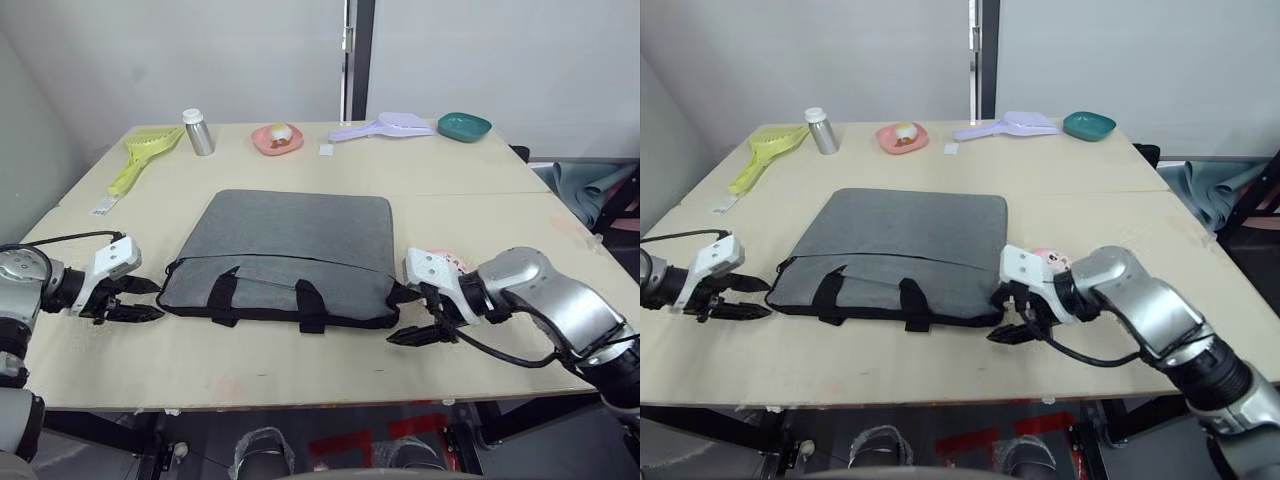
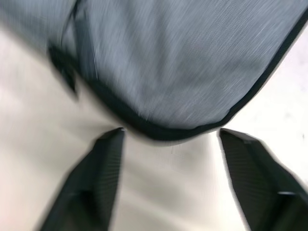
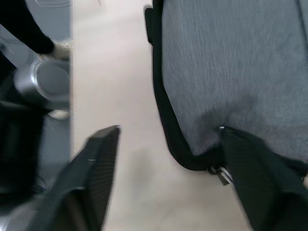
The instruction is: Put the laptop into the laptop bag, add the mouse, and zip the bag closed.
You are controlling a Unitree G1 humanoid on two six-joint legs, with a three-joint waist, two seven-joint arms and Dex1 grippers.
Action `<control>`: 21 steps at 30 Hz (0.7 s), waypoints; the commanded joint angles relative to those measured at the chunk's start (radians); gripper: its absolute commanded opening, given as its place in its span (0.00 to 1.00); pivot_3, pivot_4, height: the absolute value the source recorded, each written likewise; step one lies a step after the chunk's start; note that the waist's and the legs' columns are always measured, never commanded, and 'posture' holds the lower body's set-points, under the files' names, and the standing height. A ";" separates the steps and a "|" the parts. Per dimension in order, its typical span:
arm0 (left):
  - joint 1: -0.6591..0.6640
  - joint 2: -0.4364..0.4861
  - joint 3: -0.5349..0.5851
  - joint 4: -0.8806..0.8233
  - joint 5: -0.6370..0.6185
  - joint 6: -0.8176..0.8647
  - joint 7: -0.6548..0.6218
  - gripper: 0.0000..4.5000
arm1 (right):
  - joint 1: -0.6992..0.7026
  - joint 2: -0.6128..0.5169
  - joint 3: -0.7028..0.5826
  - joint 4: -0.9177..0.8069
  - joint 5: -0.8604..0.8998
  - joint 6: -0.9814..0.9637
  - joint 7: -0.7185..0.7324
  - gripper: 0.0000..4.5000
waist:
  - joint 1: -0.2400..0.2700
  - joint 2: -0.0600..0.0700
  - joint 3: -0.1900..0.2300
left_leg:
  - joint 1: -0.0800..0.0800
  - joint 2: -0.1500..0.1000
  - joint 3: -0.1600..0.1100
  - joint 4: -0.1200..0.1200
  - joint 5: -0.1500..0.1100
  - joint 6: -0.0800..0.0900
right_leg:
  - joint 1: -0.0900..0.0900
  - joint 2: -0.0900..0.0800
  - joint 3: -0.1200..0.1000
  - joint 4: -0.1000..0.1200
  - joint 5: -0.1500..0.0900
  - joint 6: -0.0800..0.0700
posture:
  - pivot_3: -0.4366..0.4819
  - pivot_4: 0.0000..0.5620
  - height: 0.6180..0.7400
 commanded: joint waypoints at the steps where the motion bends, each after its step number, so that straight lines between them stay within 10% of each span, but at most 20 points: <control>1: -0.045 0.078 -0.002 -0.020 0.004 0.117 -0.065 0.90 | 0.024 -0.036 -0.216 -0.040 0.154 0.074 0.011 1.00 | 0.001 -0.001 0.001 | 0.000 0.000 0.000 0.000 0.000 0.000 | 0.000 0.000 0.000 0.000 0.000 0.000 | 0.48 0.27 1.00; 14: -0.128 -0.147 0.085 -0.640 -0.378 0.480 -0.034 0.90 | 0.247 -0.141 -0.771 -0.111 0.371 0.200 -0.119 1.00 | 0.029 -0.004 0.003 | -0.001 -0.001 -0.003 0.001 0.000 0.000 | 0.003 -0.002 -0.003 -0.001 0.000 -0.001 | 0.48 0.27 1.00; 21: -0.123 -0.400 -0.044 -0.619 -0.331 0.301 -0.031 0.40 | 0.382 -0.112 -0.972 -0.196 0.469 0.278 -0.232 0.88 | 0.019 -0.005 0.005 | -0.002 -0.001 -0.003 0.000 0.000 0.001 | 0.004 -0.001 -0.004 -0.002 -0.001 -0.001 | 0.48 0.27 1.00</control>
